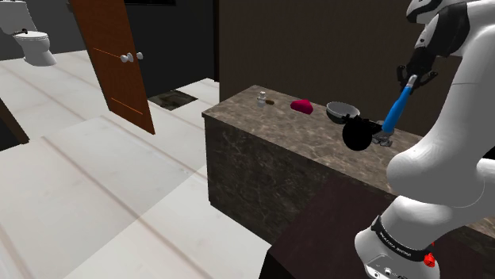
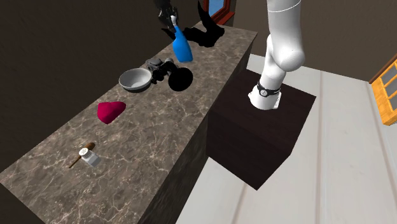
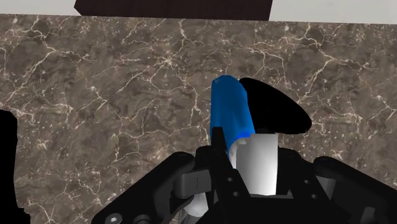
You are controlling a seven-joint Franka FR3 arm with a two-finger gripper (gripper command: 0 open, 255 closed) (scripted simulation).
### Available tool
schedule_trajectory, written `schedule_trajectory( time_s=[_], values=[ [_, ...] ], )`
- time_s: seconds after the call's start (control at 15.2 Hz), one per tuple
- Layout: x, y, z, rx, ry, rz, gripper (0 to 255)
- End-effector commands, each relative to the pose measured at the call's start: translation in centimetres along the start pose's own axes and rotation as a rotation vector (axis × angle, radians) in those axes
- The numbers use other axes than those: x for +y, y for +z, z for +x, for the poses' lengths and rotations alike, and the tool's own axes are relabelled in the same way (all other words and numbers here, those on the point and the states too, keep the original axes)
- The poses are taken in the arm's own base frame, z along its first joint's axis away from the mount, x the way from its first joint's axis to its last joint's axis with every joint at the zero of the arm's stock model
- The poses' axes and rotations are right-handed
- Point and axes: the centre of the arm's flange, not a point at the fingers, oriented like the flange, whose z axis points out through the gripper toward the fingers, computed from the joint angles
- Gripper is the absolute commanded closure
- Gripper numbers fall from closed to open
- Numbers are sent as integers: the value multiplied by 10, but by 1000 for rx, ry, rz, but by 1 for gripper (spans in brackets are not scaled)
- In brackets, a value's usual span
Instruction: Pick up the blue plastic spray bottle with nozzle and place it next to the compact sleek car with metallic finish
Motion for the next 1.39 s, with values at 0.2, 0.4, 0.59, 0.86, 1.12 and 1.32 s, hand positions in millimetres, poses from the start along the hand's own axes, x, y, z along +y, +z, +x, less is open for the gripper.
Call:
schedule_trajectory(
  time_s=[0.2, 0.4, 0.59, 0.86, 1.12, 1.32],
  values=[
    [0, 24, 13, 1, 0, 0, 255],
    [0, 38, 20, 1, 0, 0, 255],
    [0, 52, 27, 1, 0, 0, 255],
    [0, 71, 37, 1, 0, 0, 255],
    [0, 90, 46, 1, 0, 0, 255],
    [0, 104, 53, 1, 0, 0, 255]
  ],
)
